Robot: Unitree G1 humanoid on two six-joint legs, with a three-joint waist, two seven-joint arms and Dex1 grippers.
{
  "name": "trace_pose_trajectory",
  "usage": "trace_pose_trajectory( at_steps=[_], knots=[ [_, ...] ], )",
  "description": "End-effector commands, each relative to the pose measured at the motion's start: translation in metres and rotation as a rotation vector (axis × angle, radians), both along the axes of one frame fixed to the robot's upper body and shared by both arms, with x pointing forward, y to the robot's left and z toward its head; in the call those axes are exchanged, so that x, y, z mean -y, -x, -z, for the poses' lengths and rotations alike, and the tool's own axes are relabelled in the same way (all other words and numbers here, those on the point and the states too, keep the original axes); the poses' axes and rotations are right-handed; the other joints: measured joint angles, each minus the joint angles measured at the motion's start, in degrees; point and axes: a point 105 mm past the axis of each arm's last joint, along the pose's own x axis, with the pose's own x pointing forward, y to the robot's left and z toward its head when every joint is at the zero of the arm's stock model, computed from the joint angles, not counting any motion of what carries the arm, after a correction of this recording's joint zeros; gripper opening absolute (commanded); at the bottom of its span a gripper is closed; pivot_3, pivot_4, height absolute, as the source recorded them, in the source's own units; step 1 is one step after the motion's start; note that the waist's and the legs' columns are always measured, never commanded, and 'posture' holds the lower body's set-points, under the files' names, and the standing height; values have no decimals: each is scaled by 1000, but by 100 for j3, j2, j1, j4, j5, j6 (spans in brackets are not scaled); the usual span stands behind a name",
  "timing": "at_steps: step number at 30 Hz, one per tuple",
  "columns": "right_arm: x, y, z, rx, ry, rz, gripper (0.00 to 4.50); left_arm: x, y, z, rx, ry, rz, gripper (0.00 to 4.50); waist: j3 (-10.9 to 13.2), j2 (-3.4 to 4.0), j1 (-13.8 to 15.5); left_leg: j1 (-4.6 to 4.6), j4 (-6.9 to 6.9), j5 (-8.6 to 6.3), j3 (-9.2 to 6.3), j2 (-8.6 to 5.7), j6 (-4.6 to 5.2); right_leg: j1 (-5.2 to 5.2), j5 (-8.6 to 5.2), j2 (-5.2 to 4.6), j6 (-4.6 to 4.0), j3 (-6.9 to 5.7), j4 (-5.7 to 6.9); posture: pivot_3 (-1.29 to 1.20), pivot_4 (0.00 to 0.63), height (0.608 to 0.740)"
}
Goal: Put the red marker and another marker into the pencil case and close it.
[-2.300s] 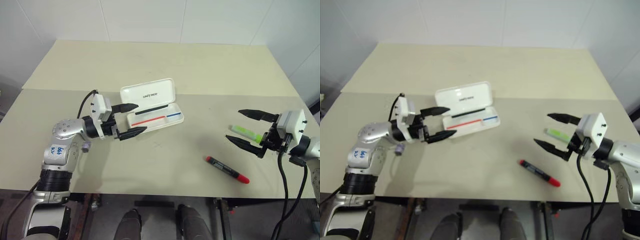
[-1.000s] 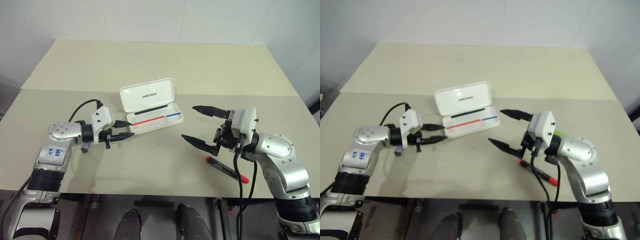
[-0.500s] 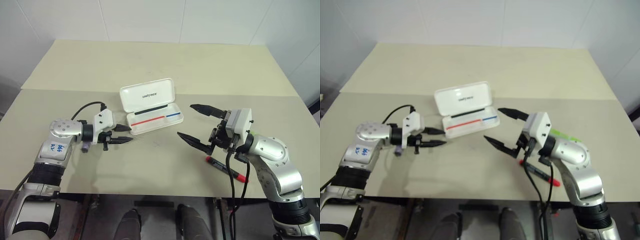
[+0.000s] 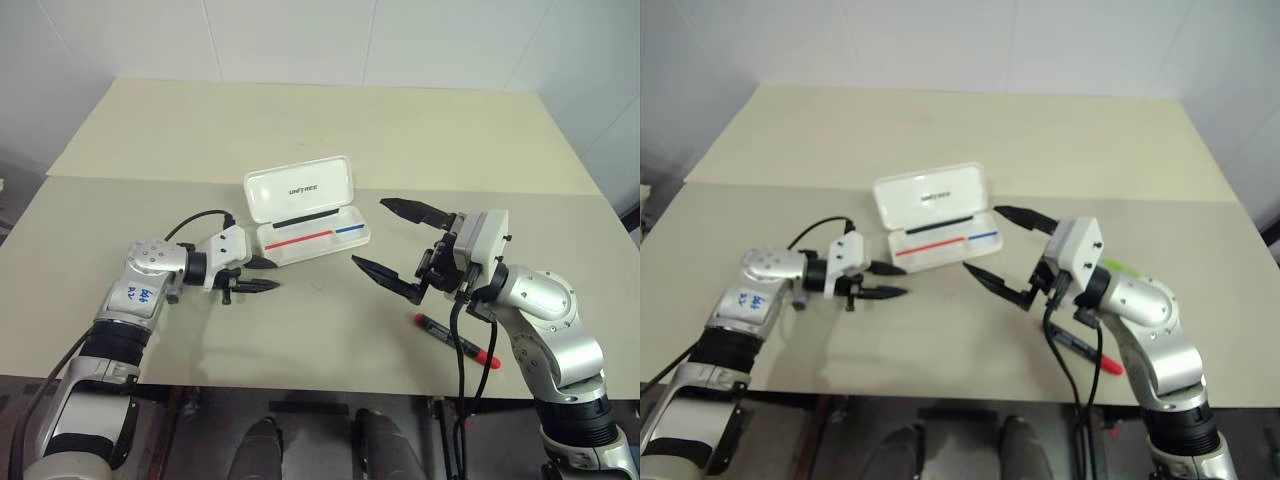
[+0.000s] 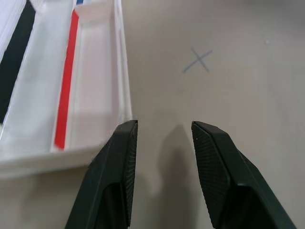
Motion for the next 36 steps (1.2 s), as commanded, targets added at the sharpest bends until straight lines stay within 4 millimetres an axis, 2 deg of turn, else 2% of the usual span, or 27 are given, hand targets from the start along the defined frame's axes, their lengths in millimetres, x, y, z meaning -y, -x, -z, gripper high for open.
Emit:
trace_pose_trajectory(
  at_steps=[1,4,9,14,19,29,36],
  knots=[
    [-1,8,-10,42,-18,-5,4500,0,8,-17,12,35,60,1802,0,0,-12,0,0,0,0,0,0,0,0,0,0,0,0,0,150,740],
    [0,8,-9,35,-21,-3,4500,-5,13,-20,-4,44,68,1802,0,0,-20,0,-1,0,0,0,0,-1,0,0,0,0,0,0,150,740],
    [-2,7,-7,28,-25,-10,4500,-7,3,-35,49,99,-1,1802,0,0,-7,0,0,0,0,0,0,-3,0,0,-1,0,5,0,150,740],
    [-4,7,-7,28,-27,-14,4500,-6,-5,-38,95,93,-33,1802,0,0,3,-1,0,0,0,0,0,-4,0,0,0,0,4,0,150,740],
    [-3,8,-6,21,-20,-17,4500,-3,-15,-27,97,56,-48,1802,0,0,0,0,0,0,0,0,0,-4,0,0,0,0,4,0,150,740],
    [0,10,-5,9,-10,-10,4500,9,-20,-6,61,19,6,1802,0,0,-1,-1,1,0,0,0,0,-5,0,0,0,0,4,0,150,740],
    [13,18,10,-72,83,-38,4500,10,-23,-1,54,-14,2,1802,0,0,-12,-2,0,-1,1,0,1,-5,0,1,1,1,3,0,150,740]
  ],
)
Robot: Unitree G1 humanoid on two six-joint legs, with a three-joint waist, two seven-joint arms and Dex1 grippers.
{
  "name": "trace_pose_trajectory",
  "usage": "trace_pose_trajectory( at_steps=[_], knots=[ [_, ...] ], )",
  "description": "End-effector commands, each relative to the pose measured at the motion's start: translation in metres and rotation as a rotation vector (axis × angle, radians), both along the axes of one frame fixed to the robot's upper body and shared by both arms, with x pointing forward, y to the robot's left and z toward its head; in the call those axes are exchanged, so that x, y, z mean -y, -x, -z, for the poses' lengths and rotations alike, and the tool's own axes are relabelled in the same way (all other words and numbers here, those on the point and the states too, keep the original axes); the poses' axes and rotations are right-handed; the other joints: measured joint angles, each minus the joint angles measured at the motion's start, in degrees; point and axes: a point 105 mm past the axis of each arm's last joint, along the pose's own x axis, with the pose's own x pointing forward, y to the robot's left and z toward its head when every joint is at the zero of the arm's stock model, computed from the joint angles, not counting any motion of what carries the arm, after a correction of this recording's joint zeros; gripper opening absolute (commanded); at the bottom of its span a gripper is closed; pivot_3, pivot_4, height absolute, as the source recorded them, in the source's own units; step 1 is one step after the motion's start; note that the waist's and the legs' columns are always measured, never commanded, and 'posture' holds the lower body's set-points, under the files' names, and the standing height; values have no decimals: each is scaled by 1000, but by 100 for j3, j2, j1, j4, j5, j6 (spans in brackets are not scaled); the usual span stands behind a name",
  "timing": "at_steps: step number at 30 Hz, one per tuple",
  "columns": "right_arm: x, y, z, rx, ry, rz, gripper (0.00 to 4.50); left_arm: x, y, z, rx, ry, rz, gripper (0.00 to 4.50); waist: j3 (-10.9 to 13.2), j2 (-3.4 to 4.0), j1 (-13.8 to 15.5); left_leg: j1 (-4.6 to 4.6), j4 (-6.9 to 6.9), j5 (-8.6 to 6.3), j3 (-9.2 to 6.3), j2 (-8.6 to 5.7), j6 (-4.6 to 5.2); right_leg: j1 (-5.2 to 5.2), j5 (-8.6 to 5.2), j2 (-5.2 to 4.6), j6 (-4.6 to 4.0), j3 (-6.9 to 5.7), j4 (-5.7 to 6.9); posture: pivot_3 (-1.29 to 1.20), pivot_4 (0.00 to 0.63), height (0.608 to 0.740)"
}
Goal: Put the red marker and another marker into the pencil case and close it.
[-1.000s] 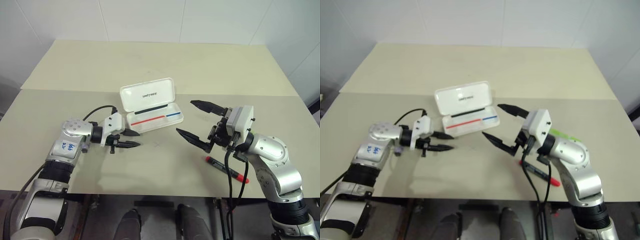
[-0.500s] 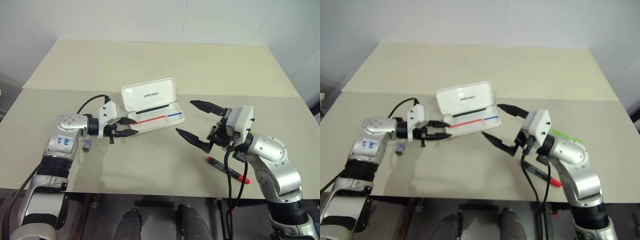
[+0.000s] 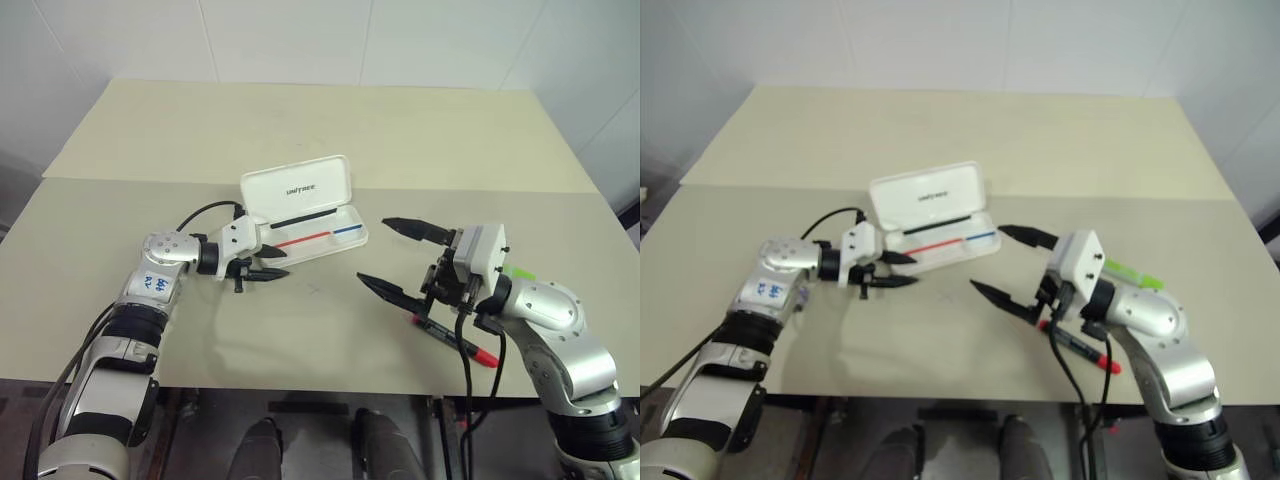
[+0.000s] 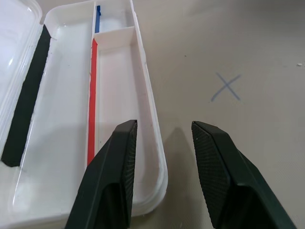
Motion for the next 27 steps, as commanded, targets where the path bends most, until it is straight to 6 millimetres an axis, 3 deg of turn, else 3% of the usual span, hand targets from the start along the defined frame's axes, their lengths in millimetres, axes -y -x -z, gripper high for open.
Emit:
trace_pose_trajectory(
  at_steps=[1,10,14,17,21,27],
  knots=[
    [4,12,-9,22,28,-44,4500,0,-2,1,2,-33,1,1802,0,0,-1,1,0,0,0,0,0,0,0,1,0,0,1,0,150,740],
    [28,22,4,-79,185,-133,4500,3,0,-1,-4,-78,34,1802,0,-1,5,1,4,1,0,0,0,1,1,0,0,1,3,0,150,740],
    [27,19,0,-61,186,-141,4500,2,1,0,-3,-105,38,1802,0,-1,0,3,4,1,0,0,0,1,1,1,1,1,3,0,150,740],
    [24,16,-2,-45,174,-144,4500,1,2,0,-3,-126,52,1243,0,-1,-2,2,4,1,0,0,-1,1,1,1,1,1,3,0,150,740],
    [22,15,-3,-38,168,-148,4500,-1,6,-2,23,-195,90,8,0,-1,1,0,3,1,0,0,-1,1,0,1,1,0,-1,0,150,740],
    [21,13,-7,-21,165,-147,4500,7,9,-13,65,-235,152,8,0,-1,6,-1,3,0,0,0,0,1,0,1,2,1,-3,0,150,740]
  ],
)
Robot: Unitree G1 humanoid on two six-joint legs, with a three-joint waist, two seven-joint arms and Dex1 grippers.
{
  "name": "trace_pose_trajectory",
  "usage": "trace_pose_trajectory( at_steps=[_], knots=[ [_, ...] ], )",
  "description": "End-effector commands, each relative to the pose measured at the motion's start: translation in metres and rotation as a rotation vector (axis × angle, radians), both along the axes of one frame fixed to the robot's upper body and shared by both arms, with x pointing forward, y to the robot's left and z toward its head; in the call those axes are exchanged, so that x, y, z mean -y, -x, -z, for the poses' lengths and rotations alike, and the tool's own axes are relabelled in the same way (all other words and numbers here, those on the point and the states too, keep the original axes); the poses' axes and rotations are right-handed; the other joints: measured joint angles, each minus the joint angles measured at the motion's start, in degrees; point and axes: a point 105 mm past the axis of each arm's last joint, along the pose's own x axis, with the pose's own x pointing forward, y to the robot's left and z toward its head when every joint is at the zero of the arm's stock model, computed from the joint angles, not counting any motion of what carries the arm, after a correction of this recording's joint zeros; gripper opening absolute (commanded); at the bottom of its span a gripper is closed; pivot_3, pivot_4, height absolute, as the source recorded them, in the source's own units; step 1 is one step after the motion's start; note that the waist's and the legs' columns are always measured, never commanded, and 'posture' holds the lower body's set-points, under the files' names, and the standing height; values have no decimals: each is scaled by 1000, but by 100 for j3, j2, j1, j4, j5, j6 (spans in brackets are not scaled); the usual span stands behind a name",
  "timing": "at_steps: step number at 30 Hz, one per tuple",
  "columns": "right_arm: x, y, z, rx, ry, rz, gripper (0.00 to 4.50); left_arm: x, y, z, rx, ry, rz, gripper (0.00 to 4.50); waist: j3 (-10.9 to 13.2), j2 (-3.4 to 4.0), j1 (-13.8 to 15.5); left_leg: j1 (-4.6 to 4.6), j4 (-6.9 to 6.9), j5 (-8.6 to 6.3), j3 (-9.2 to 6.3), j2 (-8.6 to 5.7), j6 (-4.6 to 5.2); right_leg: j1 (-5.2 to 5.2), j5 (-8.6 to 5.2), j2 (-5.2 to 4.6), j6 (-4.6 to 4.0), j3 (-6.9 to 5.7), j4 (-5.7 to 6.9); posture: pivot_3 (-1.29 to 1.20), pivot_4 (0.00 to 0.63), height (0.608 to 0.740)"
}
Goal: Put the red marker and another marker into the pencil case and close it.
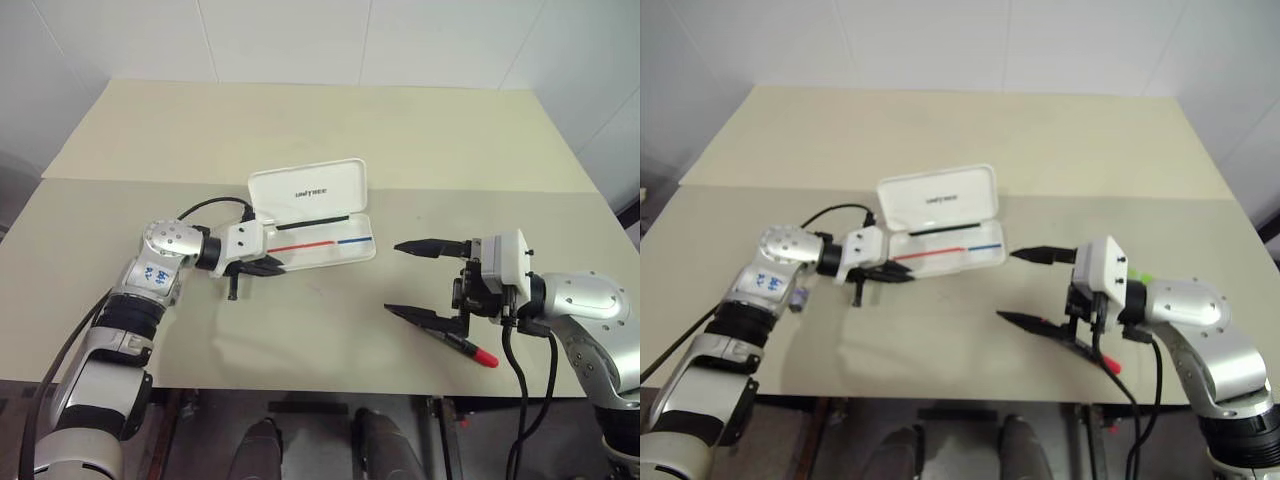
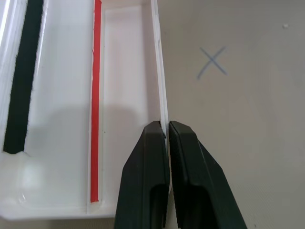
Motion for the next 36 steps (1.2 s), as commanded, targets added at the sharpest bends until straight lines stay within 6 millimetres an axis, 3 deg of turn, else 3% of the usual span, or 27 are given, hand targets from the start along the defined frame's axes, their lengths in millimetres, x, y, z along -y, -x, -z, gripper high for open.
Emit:
trace_pose_trajectory(
  at_steps=[1,5,9,18,31,36],
  knots=[
    [-1,1,-8,43,-13,-11,4500,8,4,-12,33,-32,63,8,0,0,9,0,0,0,0,0,0,0,0,0,0,0,0,0,150,740],
    [-1,1,-8,42,-10,-10,4500,18,10,-20,38,-17,100,8,0,0,11,-5,0,0,0,0,0,0,0,0,0,0,-2,0,150,740],
    [3,2,-8,38,-10,6,4500,33,31,-30,5,13,140,8,0,0,11,-7,0,0,-1,0,0,-1,-1,-1,1,-1,-2,0,150,740],
    [2,5,-9,36,-19,17,4500,34,57,-12,-76,-9,115,8,0,0,3,0,2,2,-1,0,0,-1,-2,1,0,3,9,0,150,740],
    [-1,9,-12,31,-29,20,4500,32,51,5,-90,-58,122,8,0,0,10,-3,7,1,-1,0,1,-1,-2,0,-1,3,4,0,150,740],
    [-2,9,-13,28,-33,20,4500,35,52,7,-118,-62,143,1366,0,0,11,-3,8,2,-1,0,1,-1,-2,0,-2,3,5,0,150,740]
  ],
)
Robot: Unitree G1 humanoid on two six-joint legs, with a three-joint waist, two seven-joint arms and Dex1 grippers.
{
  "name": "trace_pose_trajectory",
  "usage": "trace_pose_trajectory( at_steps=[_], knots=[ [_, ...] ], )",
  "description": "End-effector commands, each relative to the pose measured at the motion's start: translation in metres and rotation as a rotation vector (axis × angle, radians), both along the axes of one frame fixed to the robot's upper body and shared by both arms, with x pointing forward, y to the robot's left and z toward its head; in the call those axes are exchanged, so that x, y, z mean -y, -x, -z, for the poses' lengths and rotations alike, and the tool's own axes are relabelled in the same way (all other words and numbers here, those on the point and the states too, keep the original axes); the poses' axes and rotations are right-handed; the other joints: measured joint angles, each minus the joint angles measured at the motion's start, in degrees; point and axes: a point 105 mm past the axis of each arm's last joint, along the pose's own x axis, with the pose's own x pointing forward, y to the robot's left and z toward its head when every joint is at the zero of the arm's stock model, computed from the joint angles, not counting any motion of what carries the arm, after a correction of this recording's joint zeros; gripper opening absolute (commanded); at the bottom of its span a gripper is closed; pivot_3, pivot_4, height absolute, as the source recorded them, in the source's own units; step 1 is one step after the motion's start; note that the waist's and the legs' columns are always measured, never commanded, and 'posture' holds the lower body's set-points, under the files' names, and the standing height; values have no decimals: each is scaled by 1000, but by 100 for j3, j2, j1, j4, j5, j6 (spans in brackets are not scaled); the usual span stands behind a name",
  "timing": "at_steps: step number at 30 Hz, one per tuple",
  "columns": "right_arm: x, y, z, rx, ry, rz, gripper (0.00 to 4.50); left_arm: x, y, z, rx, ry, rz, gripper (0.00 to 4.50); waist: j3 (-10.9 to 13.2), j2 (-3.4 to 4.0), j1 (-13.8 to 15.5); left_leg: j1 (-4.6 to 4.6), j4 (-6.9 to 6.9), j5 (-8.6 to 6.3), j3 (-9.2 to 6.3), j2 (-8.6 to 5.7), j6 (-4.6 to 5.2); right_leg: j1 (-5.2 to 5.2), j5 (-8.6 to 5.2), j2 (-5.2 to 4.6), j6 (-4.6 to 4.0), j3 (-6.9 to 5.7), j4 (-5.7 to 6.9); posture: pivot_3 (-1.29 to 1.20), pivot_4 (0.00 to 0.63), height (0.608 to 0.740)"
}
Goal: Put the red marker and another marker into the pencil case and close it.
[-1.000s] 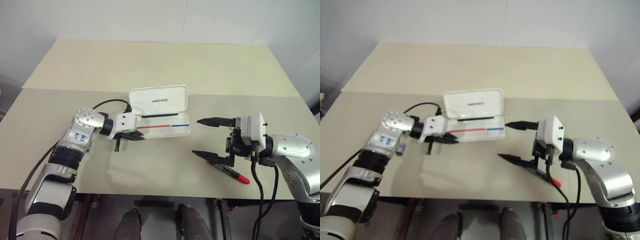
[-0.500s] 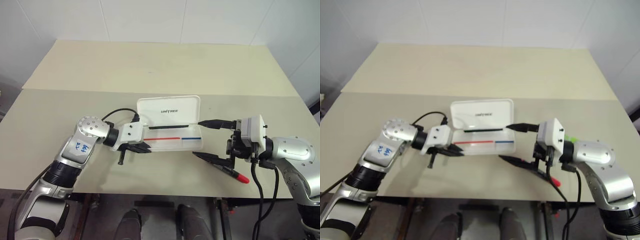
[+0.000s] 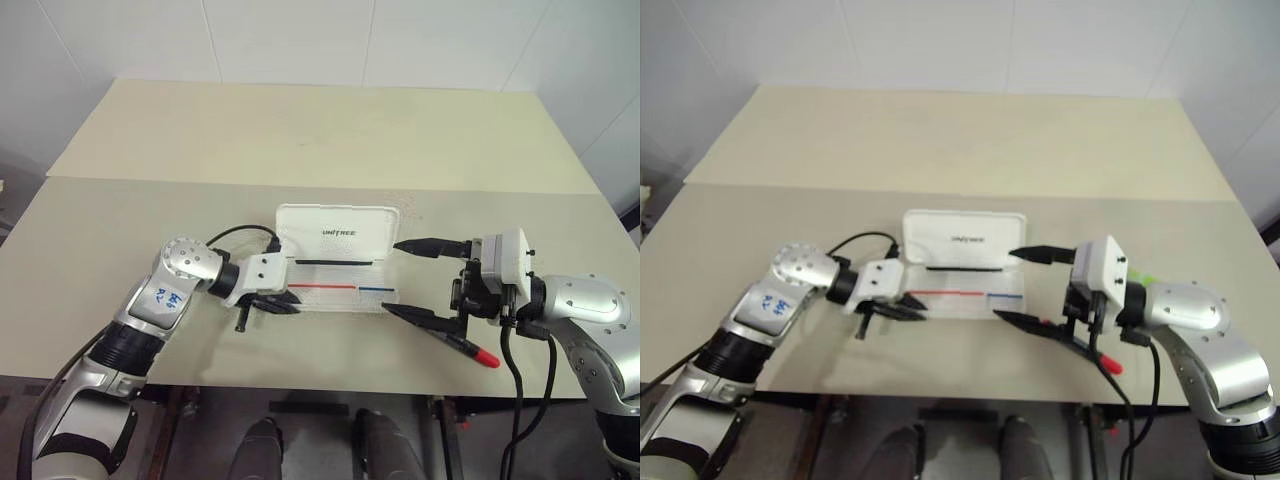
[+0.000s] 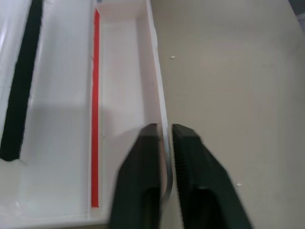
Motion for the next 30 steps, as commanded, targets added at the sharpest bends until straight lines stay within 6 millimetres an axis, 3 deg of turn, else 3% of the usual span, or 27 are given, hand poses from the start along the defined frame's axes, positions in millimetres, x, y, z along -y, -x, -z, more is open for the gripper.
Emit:
trace_pose_trajectory(
  at_steps=[1,4,14,17,21,24,26,30],
  knots=[
    [0,5,-13,55,-10,-6,4500,9,-2,-10,34,29,28,1752,0,0,1,0,0,0,0,0,0,0,0,0,0,0,0,0,150,740],
    [0,4,-13,54,-13,-7,4500,13,1,-19,40,67,33,2769,0,0,1,-1,0,0,0,0,0,0,0,0,0,0,-1,0,150,740],
    [2,1,-9,14,-52,13,4500,2,20,-57,-26,213,-14,2769,0,0,-7,1,0,0,0,0,0,0,0,0,1,0,3,0,150,740],
    [19,-1,-1,-33,-75,113,4500,-15,36,-68,-63,280,-4,3367,0,0,-6,1,-1,-1,-1,1,1,0,0,0,1,0,3,0,150,740],
    [49,-6,14,-69,-76,300,4500,-41,39,-74,-18,359,-65,4459,0,0,-2,1,-6,-4,0,1,4,-1,-5,-1,-5,0,1,0,150,740],
    [59,-3,25,-99,-57,347,4500,-50,43,-76,-12,377,-63,4459,0,-1,-2,2,-1,-3,1,0,3,-1,-5,-1,-13,0,-2,0,150,740],
    [71,0,39,-148,-42,394,4500,-57,42,-82,-9,418,-83,4459,-1,-2,5,5,0,0,0,1,2,2,-49,-1,-95,0,1,0,150,740],
    [85,9,64,-220,6,430,4500,-65,44,-88,-55,464,-87,4459,-3,-5,-2,6,3,3,1,0,2,4,-49,-1,-95,1,2,0,150,740]
  ],
)
